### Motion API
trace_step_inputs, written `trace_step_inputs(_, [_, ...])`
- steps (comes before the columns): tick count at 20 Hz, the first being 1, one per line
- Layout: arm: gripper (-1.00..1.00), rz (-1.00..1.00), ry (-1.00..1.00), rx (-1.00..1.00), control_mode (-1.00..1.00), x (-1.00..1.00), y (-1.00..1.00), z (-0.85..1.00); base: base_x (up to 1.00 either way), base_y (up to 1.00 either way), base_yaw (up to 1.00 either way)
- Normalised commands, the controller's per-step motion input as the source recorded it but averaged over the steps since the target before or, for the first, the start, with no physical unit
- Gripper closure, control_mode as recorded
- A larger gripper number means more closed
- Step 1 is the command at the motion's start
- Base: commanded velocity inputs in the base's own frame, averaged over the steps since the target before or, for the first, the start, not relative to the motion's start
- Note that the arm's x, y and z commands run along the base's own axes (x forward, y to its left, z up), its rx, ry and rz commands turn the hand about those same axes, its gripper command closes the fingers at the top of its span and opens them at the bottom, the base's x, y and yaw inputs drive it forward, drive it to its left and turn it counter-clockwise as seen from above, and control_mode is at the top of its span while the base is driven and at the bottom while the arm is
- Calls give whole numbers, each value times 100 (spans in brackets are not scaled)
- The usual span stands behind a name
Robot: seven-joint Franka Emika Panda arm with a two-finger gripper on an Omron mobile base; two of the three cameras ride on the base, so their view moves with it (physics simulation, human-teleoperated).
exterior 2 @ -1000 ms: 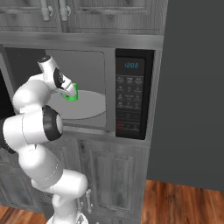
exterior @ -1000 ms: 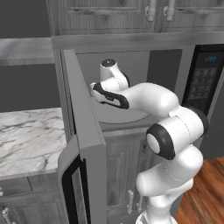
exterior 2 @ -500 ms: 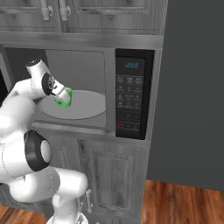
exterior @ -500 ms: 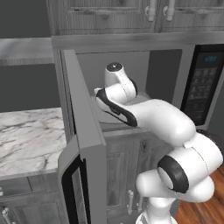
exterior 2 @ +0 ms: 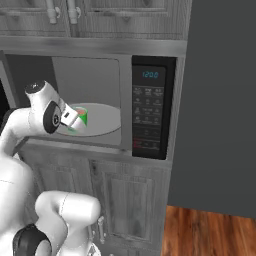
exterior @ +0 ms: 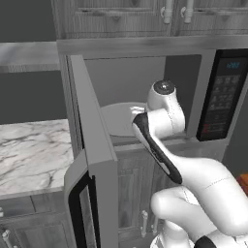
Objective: Pick the cup of tea, navigate to the dining table, and place it on the saucer.
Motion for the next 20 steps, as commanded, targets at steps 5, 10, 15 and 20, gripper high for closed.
trace_step_inputs(5, [100, 21, -10, 0, -100, -100, -33, 55, 0, 0, 0])
trace_step_inputs(10, [100, 29, -8, 0, -100, -100, -16, 71, 0, 0, 0])
trace_step_inputs(15, [100, 21, 0, 0, -100, -100, -1, 70, 0, 0, 0])
trace_step_inputs(20, [100, 5, 1, 0, -100, -93, -7, 56, 0, 0, 0])
